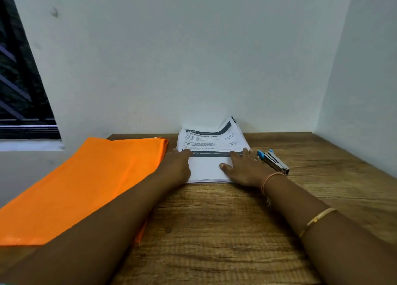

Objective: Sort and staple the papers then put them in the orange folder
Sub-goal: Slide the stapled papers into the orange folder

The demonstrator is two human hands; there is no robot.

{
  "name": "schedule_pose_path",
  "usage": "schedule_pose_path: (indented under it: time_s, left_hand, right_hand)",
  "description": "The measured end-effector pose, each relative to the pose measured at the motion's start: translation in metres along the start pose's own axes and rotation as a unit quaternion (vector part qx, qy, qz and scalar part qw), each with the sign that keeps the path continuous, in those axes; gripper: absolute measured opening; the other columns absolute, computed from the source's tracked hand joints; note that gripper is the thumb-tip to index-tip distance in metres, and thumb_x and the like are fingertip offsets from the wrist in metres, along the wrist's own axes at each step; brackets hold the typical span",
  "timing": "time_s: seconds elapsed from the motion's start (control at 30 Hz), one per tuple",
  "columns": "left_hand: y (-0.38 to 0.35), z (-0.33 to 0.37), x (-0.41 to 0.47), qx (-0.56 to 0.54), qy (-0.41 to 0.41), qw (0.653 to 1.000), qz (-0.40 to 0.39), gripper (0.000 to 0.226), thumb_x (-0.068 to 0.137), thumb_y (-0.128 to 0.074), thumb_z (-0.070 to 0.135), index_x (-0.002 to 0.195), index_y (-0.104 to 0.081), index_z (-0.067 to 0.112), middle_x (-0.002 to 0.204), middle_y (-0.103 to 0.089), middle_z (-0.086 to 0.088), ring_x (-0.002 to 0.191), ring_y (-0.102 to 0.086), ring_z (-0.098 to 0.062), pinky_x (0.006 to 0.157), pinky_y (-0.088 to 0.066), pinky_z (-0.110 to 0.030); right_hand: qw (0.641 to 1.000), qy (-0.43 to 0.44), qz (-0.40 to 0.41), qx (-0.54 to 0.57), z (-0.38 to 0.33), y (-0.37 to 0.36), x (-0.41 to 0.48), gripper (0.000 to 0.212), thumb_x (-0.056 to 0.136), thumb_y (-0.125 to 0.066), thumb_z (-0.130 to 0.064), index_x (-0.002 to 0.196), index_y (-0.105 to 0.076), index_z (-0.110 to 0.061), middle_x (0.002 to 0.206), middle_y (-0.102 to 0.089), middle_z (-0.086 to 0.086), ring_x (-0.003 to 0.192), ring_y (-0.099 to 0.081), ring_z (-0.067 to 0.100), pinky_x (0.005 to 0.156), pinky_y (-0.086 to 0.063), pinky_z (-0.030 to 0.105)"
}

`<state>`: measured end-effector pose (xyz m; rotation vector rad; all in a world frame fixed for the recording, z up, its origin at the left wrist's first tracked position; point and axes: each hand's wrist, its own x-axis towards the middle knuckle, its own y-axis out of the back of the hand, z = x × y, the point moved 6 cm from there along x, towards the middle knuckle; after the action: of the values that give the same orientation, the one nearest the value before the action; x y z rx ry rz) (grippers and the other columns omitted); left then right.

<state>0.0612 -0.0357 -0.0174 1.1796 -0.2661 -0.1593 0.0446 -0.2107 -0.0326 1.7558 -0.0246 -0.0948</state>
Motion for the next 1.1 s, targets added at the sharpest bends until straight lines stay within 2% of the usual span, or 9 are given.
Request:
schedule_pose_path:
  time_s: [0.1,0.37,0.43,0.57,0.67,0.73,0.8,0.93,1.1]
  left_hand:
    - [-0.002,0.009,-0.003,0.005,-0.041,0.999,0.008,0.048,0.093,-0.042,0.003,0.136,-0.042,0.025,0.146,-0.031,-0.011,0.129,-0.037,-0.025,0.102,-0.034,-0.028]
    - [0.009,0.019,-0.008,-0.051,-0.091,0.992,0.068,0.06,0.084,-0.04,-0.014,0.133,-0.049,0.019,0.139,-0.044,-0.005,0.128,-0.039,-0.022,0.103,-0.036,-0.029]
    - [0.012,0.019,-0.01,-0.075,-0.093,0.989,0.086,0.06,0.083,-0.039,-0.016,0.131,-0.051,0.019,0.139,-0.044,-0.005,0.127,-0.04,-0.02,0.1,-0.036,-0.026]
    - [0.019,0.017,-0.01,-0.149,-0.087,0.975,0.141,0.058,0.082,-0.038,-0.019,0.123,-0.057,0.017,0.135,-0.049,-0.005,0.122,-0.043,-0.019,0.093,-0.036,-0.017]
    - [0.022,0.013,-0.009,-0.199,-0.072,0.962,0.172,0.056,0.082,-0.038,-0.018,0.12,-0.059,0.017,0.134,-0.051,-0.005,0.115,-0.048,-0.02,0.069,-0.035,0.0]
    - [0.023,0.011,-0.009,-0.209,-0.08,0.956,0.188,0.057,0.08,-0.038,-0.018,0.12,-0.058,0.018,0.132,-0.053,-0.004,0.111,-0.051,-0.021,0.067,-0.034,0.001]
    - [0.024,0.014,-0.01,-0.193,-0.101,0.956,0.198,0.058,0.08,-0.038,-0.017,0.122,-0.057,0.019,0.132,-0.054,-0.002,0.11,-0.053,-0.024,0.074,-0.034,-0.005]
    - [0.021,0.028,-0.014,-0.139,-0.167,0.955,0.201,0.062,0.078,-0.041,-0.016,0.126,-0.053,0.021,0.136,-0.048,0.001,0.125,-0.043,-0.016,0.09,-0.031,-0.011]
    - [0.013,0.019,-0.007,-0.181,-0.129,0.965,0.14,0.07,0.077,-0.04,-0.01,0.133,-0.042,0.032,0.138,-0.049,-0.001,0.128,-0.044,-0.019,0.108,-0.035,-0.04]
  right_hand:
    - [1.0,-0.003,-0.012,-0.008,0.001,-0.002,-0.001,0.066,0.098,-0.022,-0.056,0.152,-0.008,-0.022,0.158,0.006,0.019,0.145,0.011,0.038,0.117,0.002,0.048]
    - [1.0,0.0,-0.016,-0.006,-0.001,0.001,-0.005,0.064,0.098,-0.022,-0.055,0.152,-0.01,-0.023,0.159,0.003,0.016,0.144,0.012,0.038,0.116,0.001,0.049]
    - [1.0,0.003,0.001,0.008,-0.001,0.003,-0.005,0.065,0.097,-0.027,-0.055,0.151,-0.015,-0.022,0.159,-0.001,0.016,0.145,0.005,0.037,0.116,-0.007,0.049]
    - [0.993,-0.004,0.06,0.099,0.011,0.014,-0.001,0.063,0.094,-0.042,-0.051,0.145,-0.026,-0.017,0.153,-0.018,0.016,0.139,-0.026,0.034,0.11,-0.031,0.044]
    - [0.981,0.0,0.081,0.178,0.019,0.02,-0.002,0.057,0.095,-0.05,-0.041,0.141,-0.034,-0.012,0.146,-0.03,0.015,0.13,-0.039,0.03,0.103,-0.035,0.033]
    - [0.972,0.007,0.102,0.21,0.021,0.025,-0.004,0.05,0.095,-0.054,-0.033,0.135,-0.042,-0.006,0.14,-0.04,0.014,0.124,-0.044,0.027,0.092,-0.035,0.026]
    - [0.967,0.013,0.115,0.227,0.023,0.027,-0.004,0.048,0.094,-0.055,-0.029,0.133,-0.043,-0.004,0.138,-0.046,0.013,0.123,-0.045,0.025,0.086,-0.034,0.024]
    - [0.98,0.011,0.074,0.187,0.021,0.016,-0.001,0.061,0.094,-0.052,-0.039,0.143,-0.028,-0.011,0.15,-0.031,0.012,0.132,-0.038,0.028,0.103,-0.033,0.032]
    - [0.99,-0.009,0.044,0.131,0.021,0.008,0.002,0.059,0.095,-0.043,-0.046,0.143,-0.023,-0.019,0.152,-0.017,0.017,0.131,-0.038,0.034,0.108,-0.034,0.043]
